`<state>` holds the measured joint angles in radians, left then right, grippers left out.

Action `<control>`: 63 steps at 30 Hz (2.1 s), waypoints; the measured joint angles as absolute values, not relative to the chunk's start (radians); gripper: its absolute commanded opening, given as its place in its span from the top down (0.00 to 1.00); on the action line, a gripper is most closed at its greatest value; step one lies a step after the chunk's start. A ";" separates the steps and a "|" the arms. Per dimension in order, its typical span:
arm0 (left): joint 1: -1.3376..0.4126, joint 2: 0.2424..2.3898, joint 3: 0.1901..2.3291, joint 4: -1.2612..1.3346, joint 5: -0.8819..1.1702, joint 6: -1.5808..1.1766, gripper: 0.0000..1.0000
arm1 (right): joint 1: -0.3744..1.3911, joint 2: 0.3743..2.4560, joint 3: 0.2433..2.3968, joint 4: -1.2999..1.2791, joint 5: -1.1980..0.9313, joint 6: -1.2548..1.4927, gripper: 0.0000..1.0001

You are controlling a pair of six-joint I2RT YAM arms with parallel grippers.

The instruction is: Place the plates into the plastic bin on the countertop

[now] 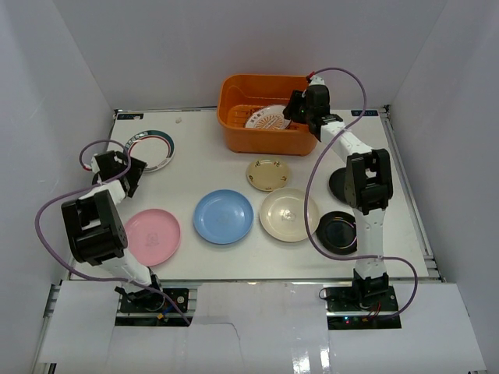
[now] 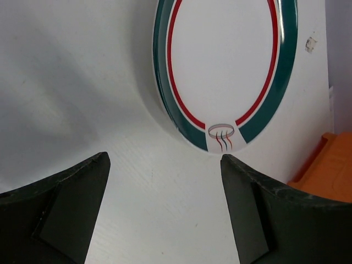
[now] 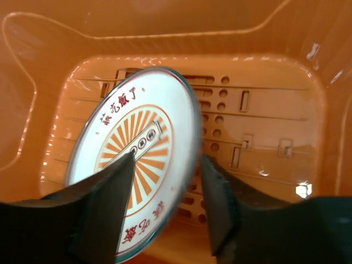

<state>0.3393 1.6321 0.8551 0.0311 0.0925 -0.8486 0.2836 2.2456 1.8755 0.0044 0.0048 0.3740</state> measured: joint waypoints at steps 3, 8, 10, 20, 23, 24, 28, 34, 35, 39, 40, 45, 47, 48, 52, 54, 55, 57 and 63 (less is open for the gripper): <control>0.339 1.707 0.921 0.033 0.085 -0.836 0.13 | 0.284 2.241 1.866 0.027 0.012 0.364 0.22; 0.339 1.832 1.012 0.044 0.085 -0.832 0.20 | 0.284 2.196 1.819 0.025 0.016 0.363 0.16; 0.339 1.843 1.026 0.050 0.079 -0.832 0.29 | 0.284 2.153 1.790 0.027 0.002 0.363 0.16; 0.359 1.877 1.028 0.128 0.089 -0.847 1.00 | 0.334 1.680 1.389 0.202 -0.151 0.431 0.17; 0.365 1.865 1.009 0.179 0.141 -0.849 1.00 | 0.421 1.572 1.254 0.250 -0.194 0.451 0.06; 0.366 1.859 0.999 0.188 0.151 -0.855 1.00 | 0.457 1.553 1.218 0.264 -0.215 0.458 0.00; 0.365 1.761 0.874 0.231 0.229 -0.900 1.00 | 0.615 1.554 1.122 0.292 -0.286 0.498 0.10; 0.287 1.439 0.641 0.266 0.325 -0.962 1.00 | 0.731 1.619 1.111 0.292 -0.313 0.562 0.10; 0.268 1.374 0.608 0.273 0.347 -0.968 1.00 | 0.742 1.625 1.111 0.291 -0.308 0.572 0.10; 0.236 1.109 0.485 0.270 0.442 -0.976 1.00 | 0.771 1.630 1.112 0.288 -0.234 0.601 0.10; 0.235 1.038 0.455 0.263 0.467 -0.976 1.00 | 0.775 1.629 1.111 0.289 -0.208 0.608 0.10; 0.216 0.810 0.386 0.203 0.565 -0.966 1.00 | 0.780 1.627 1.090 0.286 -0.122 0.640 0.02; 0.206 0.778 0.386 0.188 0.610 -0.967 1.00 | 0.780 1.626 1.087 0.283 -0.104 0.648 0.11; 0.200 0.770 0.386 0.184 0.634 -0.969 1.00 | 0.780 1.623 1.085 0.284 -0.098 0.650 0.17; 0.189 0.768 0.388 0.165 0.691 -0.966 1.00 | 0.780 1.597 1.071 0.288 -0.078 0.653 0.92; 0.191 0.785 0.391 0.145 0.699 -0.946 0.77 | 0.779 1.576 1.066 0.304 -0.085 0.691 0.92; 0.192 0.803 0.393 0.140 0.711 -0.937 0.65 | 0.778 1.563 1.068 0.316 -0.082 0.700 0.92; 0.178 0.836 0.419 0.122 0.748 -0.916 0.37 | 0.776 1.536 1.068 0.306 -0.074 0.682 0.92; -0.025 0.960 0.666 -0.025 0.735 -0.743 0.09 | 0.645 1.567 1.182 0.223 -0.095 0.654 0.92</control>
